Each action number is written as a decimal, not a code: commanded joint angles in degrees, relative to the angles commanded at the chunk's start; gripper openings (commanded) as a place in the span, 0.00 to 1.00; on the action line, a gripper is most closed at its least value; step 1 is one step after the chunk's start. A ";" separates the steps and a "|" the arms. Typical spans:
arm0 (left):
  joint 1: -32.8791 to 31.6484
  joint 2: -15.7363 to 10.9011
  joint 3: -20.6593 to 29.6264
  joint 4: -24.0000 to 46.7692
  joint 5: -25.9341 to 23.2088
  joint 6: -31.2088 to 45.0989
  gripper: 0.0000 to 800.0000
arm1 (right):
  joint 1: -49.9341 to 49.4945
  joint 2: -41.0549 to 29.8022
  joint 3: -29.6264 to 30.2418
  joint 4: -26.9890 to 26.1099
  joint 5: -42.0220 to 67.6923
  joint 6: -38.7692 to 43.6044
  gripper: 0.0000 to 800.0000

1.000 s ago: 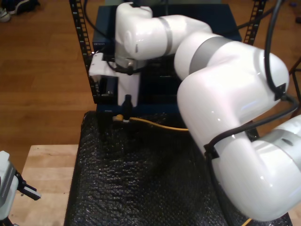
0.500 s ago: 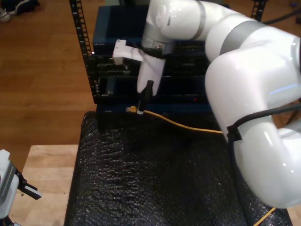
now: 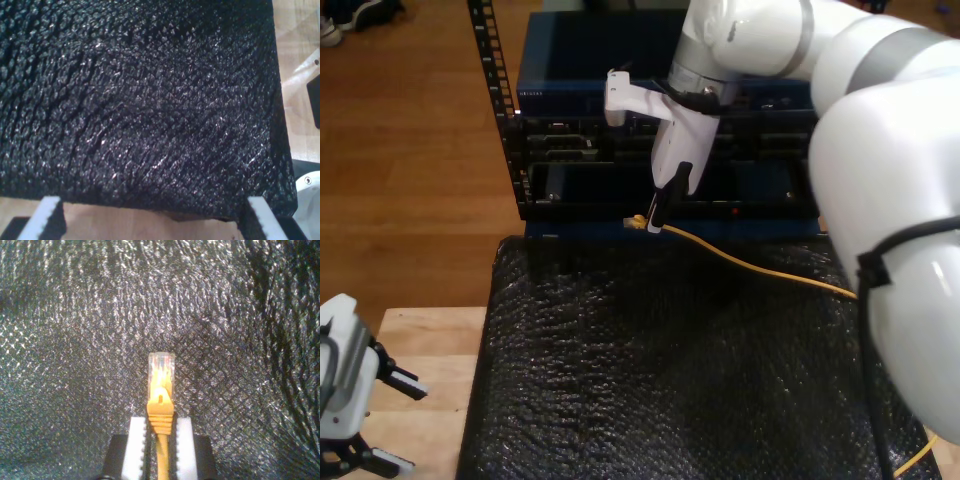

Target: Grab the cable and plug it in

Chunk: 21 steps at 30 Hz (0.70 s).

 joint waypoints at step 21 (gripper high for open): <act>-8.26 0.09 -0.35 -6.77 -0.18 -5.01 1.00 | -4.04 -18.55 21.54 5.27 -5.36 -8.88 0.01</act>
